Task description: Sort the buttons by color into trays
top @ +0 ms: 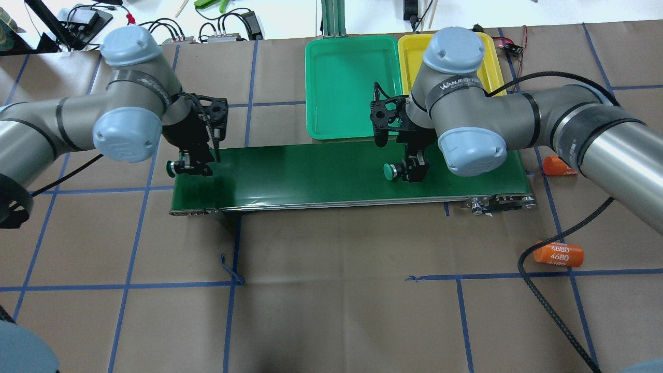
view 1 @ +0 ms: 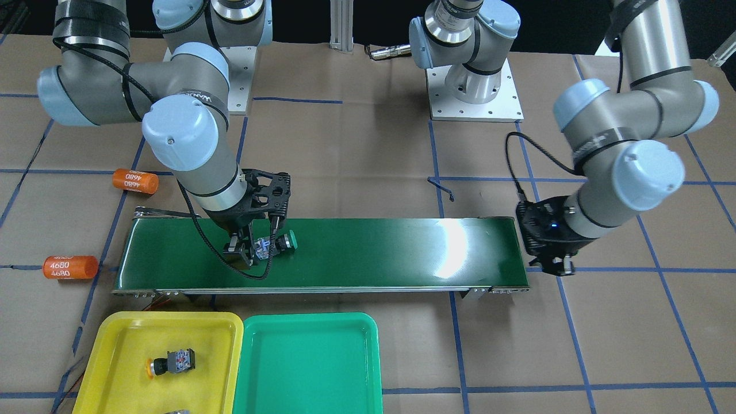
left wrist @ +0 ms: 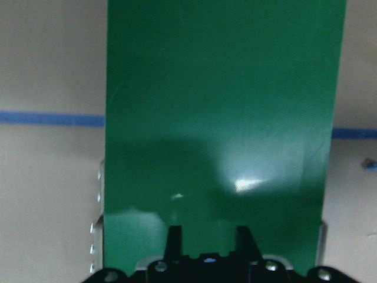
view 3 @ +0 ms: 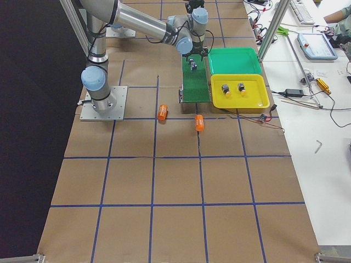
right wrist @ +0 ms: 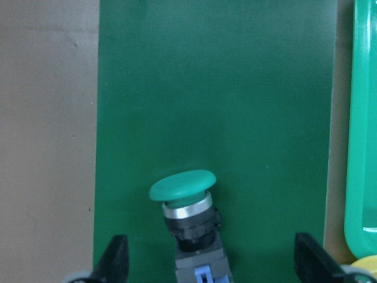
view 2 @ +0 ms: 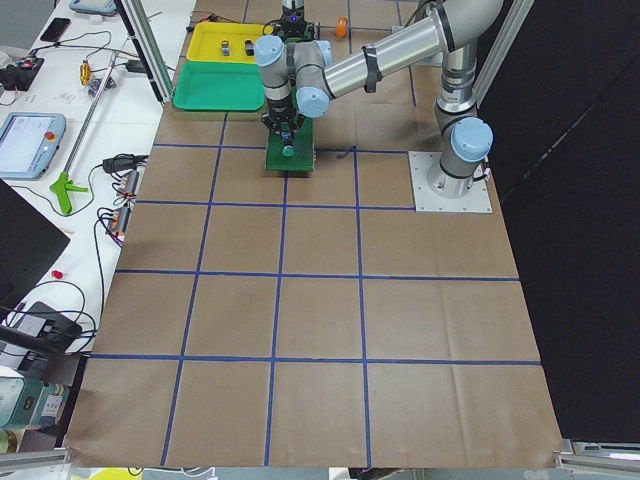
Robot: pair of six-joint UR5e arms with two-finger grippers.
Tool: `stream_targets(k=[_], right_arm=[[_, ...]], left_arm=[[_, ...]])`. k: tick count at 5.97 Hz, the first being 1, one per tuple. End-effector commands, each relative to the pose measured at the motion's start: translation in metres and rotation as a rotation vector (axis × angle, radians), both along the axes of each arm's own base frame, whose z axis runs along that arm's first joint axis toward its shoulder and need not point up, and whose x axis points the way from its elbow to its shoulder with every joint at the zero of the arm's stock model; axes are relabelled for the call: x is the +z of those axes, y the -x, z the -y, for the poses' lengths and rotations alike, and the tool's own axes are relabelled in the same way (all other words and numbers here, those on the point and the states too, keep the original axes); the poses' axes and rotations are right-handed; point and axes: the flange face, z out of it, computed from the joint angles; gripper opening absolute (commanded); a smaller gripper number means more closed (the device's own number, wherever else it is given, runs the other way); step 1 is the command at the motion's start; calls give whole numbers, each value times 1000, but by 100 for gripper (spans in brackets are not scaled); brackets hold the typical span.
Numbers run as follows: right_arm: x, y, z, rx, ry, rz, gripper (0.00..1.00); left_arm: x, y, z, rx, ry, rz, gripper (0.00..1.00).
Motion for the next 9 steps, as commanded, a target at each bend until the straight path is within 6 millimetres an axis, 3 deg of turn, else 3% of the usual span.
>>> stream_targets(k=[1, 2, 3, 4, 5, 6, 7, 8, 9], right_arm=[[-12, 16, -2, 35, 11, -29, 99], [-19, 35, -2, 9, -4, -78, 83], [-22, 52, 1, 0, -14, -85, 65], [-21, 65, 3, 4, -12, -89, 43], [-17, 78, 5, 29, -3, -147, 19], [-4, 89, 10, 23, 22, -174, 9], [34, 88, 19, 21, 97, -174, 9], [66, 78, 41, 24, 129, -160, 9], [69, 44, 69, 73, 148, -153, 9]], left_arm=[[-14, 28, -15, -6, 40, 10, 52], [-14, 23, -12, 33, 35, 4, 91], [-4, 23, -10, 110, 49, 8, 93], [19, 28, -19, 330, 4, 38, 97], [65, 28, -25, 518, -21, 68, 98], [106, 28, -36, 663, -31, 88, 98], [156, 24, -55, 848, -27, 111, 96], [203, 23, -69, 993, 5, 112, 96], [222, 18, -66, 1179, 38, 117, 97]])
